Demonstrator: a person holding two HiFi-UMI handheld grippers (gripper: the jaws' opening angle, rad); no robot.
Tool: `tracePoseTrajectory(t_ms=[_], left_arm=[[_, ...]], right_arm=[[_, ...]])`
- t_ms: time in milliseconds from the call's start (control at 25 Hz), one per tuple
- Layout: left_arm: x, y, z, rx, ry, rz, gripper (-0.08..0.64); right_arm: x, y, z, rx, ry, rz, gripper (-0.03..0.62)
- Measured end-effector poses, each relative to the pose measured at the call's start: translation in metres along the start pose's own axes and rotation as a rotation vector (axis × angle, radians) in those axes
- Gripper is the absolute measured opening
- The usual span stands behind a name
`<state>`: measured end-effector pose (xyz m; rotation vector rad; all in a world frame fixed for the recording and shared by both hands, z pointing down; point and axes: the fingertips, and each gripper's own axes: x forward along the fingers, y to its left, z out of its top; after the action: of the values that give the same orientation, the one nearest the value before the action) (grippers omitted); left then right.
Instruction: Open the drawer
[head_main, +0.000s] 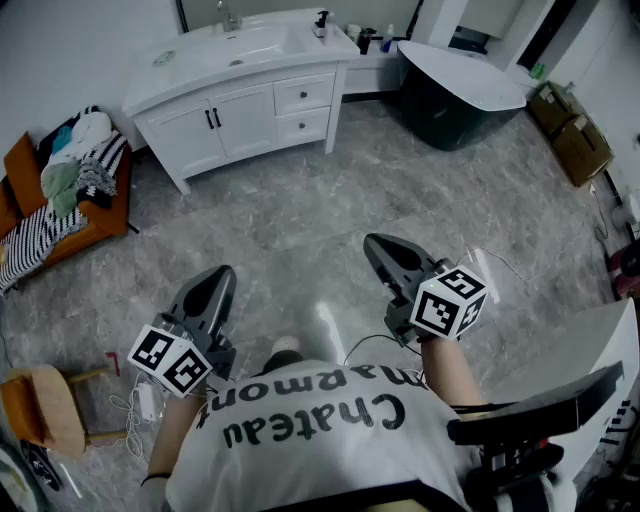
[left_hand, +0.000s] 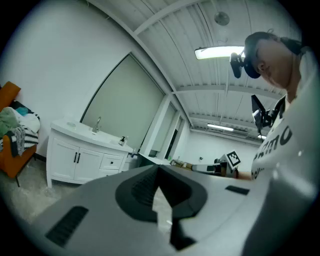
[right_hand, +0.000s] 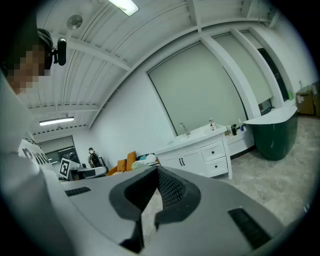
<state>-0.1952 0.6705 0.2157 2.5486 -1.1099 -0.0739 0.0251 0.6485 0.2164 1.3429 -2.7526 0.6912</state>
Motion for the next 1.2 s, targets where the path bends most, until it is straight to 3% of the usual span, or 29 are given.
tracePoseTrajectory(t_ms=[440, 680, 800, 960, 1200], left_arm=[[0.007, -0.007, 0.000, -0.008, 0.018, -0.015, 0.008], [0.016, -0.020, -0.006, -0.004, 0.034, -0.031, 0.008], [0.023, -0.028, -0.015, -0.018, 0.029, -0.040, 0.008], [0.036, -0.032, -0.027, -0.072, 0.001, -0.041, 0.008], [0.065, -0.030, -0.037, -0.095, 0.034, -0.066, 0.008]], right_arm=[[-0.001, -0.003, 0.002, 0.022, -0.013, 0.015, 0.011], [-0.009, 0.004, 0.016, 0.098, -0.110, 0.092, 0.011], [-0.016, 0.008, 0.016, 0.076, -0.138, 0.131, 0.011], [-0.016, 0.010, 0.004, 0.014, -0.123, 0.146, 0.011], [0.001, -0.004, -0.011, 0.039, -0.054, 0.147, 0.011]])
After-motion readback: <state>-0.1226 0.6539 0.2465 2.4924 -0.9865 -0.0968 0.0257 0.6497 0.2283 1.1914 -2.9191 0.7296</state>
